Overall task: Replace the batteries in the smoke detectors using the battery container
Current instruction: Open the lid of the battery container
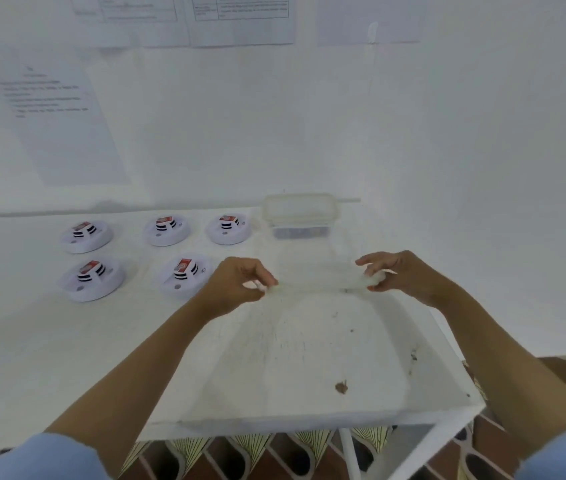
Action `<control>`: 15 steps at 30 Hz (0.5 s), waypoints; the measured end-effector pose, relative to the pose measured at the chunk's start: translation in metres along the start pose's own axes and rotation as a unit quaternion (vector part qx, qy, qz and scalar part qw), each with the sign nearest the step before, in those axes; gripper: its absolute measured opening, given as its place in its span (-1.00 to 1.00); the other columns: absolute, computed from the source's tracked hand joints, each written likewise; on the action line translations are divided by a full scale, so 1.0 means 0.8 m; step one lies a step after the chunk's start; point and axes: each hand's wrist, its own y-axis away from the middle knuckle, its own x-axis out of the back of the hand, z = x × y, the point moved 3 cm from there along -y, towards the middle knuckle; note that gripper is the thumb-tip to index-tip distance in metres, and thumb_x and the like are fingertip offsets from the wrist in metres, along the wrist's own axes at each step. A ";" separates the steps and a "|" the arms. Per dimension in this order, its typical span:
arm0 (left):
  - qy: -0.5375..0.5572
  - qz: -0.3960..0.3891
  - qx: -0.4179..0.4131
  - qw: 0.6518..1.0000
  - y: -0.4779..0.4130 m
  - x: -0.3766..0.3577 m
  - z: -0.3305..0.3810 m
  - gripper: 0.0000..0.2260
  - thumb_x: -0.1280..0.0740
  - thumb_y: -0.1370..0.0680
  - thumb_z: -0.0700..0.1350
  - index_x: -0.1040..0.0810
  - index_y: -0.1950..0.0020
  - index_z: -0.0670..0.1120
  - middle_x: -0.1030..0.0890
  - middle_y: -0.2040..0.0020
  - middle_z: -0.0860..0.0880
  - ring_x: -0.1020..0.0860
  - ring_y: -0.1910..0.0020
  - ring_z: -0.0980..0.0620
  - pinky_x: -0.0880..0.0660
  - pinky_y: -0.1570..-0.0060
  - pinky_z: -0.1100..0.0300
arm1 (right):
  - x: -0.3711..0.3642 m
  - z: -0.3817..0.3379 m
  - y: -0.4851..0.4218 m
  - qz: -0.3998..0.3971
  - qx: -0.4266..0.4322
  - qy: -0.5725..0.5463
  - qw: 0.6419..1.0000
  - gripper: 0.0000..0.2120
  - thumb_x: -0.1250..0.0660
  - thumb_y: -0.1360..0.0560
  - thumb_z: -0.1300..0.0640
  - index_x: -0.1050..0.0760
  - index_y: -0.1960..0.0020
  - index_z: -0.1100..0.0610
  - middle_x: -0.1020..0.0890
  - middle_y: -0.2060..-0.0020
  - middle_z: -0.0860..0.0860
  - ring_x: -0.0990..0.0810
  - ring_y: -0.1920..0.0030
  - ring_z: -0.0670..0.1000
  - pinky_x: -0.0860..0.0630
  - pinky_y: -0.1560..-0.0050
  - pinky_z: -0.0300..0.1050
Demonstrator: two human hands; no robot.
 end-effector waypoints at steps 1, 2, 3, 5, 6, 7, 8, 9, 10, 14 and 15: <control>-0.040 -0.017 -0.004 0.999 0.005 -0.005 -0.007 -0.67 -0.35 -0.36 -0.51 -0.58 0.27 -0.06 -0.67 0.28 0.13 -0.62 0.18 0.18 -0.53 0.09 0.33 | -0.005 0.008 0.006 -0.001 -0.003 0.039 0.999 -0.63 -0.37 -0.29 0.56 -0.64 0.28 0.08 -0.57 -0.08 0.01 -0.51 -0.12 0.01 -0.40 -0.21 -0.09; -0.085 -0.032 -0.008 0.996 0.008 -0.010 -0.014 -0.68 -0.35 -0.35 -0.49 -0.59 0.28 -0.05 -0.66 0.28 0.14 -0.61 0.18 0.20 -0.52 0.09 0.34 | -0.009 0.017 0.011 0.000 -0.007 0.074 0.997 -0.62 -0.36 -0.30 0.56 -0.63 0.25 0.07 -0.55 -0.11 0.00 -0.48 -0.17 0.01 -0.36 -0.26 -0.07; -0.131 -0.045 -0.012 0.990 0.010 -0.015 -0.021 -0.70 -0.34 -0.34 -0.47 -0.60 0.26 -0.06 -0.64 0.26 0.16 -0.60 0.17 0.23 -0.49 0.08 0.36 | -0.014 0.024 0.016 0.000 -0.008 0.106 0.994 -0.59 -0.33 -0.31 0.57 -0.62 0.23 0.05 -0.52 -0.13 -0.01 -0.46 -0.20 0.00 -0.35 -0.28 -0.08; -0.187 -0.063 -0.015 0.980 0.013 -0.023 -0.030 -0.73 -0.32 -0.33 -0.46 -0.63 0.19 -0.11 -0.63 0.19 0.13 -0.56 0.16 0.29 -0.43 0.07 0.38 | -0.023 0.035 0.019 0.000 -0.010 0.166 0.986 -0.53 -0.26 -0.33 0.58 -0.61 0.20 0.01 -0.48 -0.14 -0.02 -0.44 -0.23 0.03 -0.37 -0.22 -0.19; -0.200 -0.071 -0.014 0.977 0.014 -0.027 -0.033 -0.72 -0.31 -0.33 -0.47 -0.64 0.16 -0.13 -0.64 0.15 0.07 -0.55 0.14 0.28 -0.41 0.04 0.37 | -0.027 0.037 0.020 -0.004 -0.012 0.196 0.981 -0.52 -0.21 -0.34 0.59 -0.63 0.16 0.04 -0.47 -0.14 -0.02 -0.44 -0.23 0.04 -0.37 -0.13 -0.29; -0.213 -0.083 -0.010 0.973 0.014 -0.029 -0.037 -0.71 -0.28 -0.34 -0.48 -0.64 0.13 -0.15 -0.65 0.09 0.02 -0.55 0.08 0.22 -0.39 0.00 0.38 | -0.030 0.039 0.019 -0.011 -0.017 0.225 0.974 -0.50 -0.14 -0.34 0.60 -0.64 0.11 0.10 -0.45 -0.15 -0.02 -0.44 -0.22 0.04 -0.34 -0.05 -0.38; -0.221 -0.102 -0.004 0.970 0.015 -0.030 -0.038 -0.67 -0.25 -0.33 -0.50 -0.64 0.09 -0.16 -0.64 0.03 -0.01 -0.55 0.02 0.18 -0.36 -0.04 0.43 | -0.030 0.039 0.017 -0.020 -0.023 0.247 0.968 -0.47 -0.07 -0.34 0.61 -0.65 0.07 0.15 -0.43 -0.17 -0.02 -0.42 -0.22 0.01 -0.32 -0.02 -0.41; -0.220 -0.119 0.003 0.968 0.015 -0.029 -0.040 -0.61 -0.20 -0.32 -0.52 -0.65 0.07 -0.16 -0.63 -0.01 0.01 -0.54 -0.02 0.20 -0.32 -0.06 0.51 | -0.029 0.037 0.015 -0.029 -0.028 0.262 0.964 -0.43 -0.01 -0.33 0.62 -0.64 0.03 0.16 -0.42 -0.18 -0.01 -0.39 -0.22 -0.03 -0.29 -0.05 -0.39; -0.208 -0.122 0.009 0.971 0.012 -0.026 -0.038 -0.55 -0.14 -0.29 -0.53 -0.66 0.07 -0.14 -0.61 -0.01 0.05 -0.52 -0.02 0.27 -0.29 -0.06 0.58 | -0.025 0.034 0.010 -0.029 -0.029 0.266 0.963 -0.38 0.03 -0.31 0.63 -0.63 0.01 0.14 -0.43 -0.20 0.00 -0.37 -0.21 -0.06 -0.28 -0.08 -0.36; -0.115 0.079 0.035 0.990 -0.042 0.010 -0.028 -0.59 -0.14 -0.35 -0.50 -0.64 0.10 -0.10 -0.60 0.17 0.11 -0.54 0.19 0.30 -0.41 0.12 0.47 | 0.014 0.003 -0.028 0.112 -0.010 0.121 0.986 -0.45 -0.09 -0.32 0.59 -0.60 0.03 0.06 -0.57 -0.08 0.16 -0.46 0.13 0.03 -0.37 0.16 -0.25; -0.089 0.135 0.062 0.985 -0.061 0.019 -0.031 -0.63 -0.17 -0.41 -0.49 -0.62 0.07 -0.11 -0.58 0.19 0.11 -0.52 0.23 0.27 -0.41 0.16 0.45 | 0.022 -0.003 -0.044 0.137 -0.017 0.080 0.987 -0.52 -0.14 -0.36 0.56 -0.59 -0.01 0.09 -0.56 -0.01 0.15 -0.45 0.21 0.01 -0.36 0.19 -0.25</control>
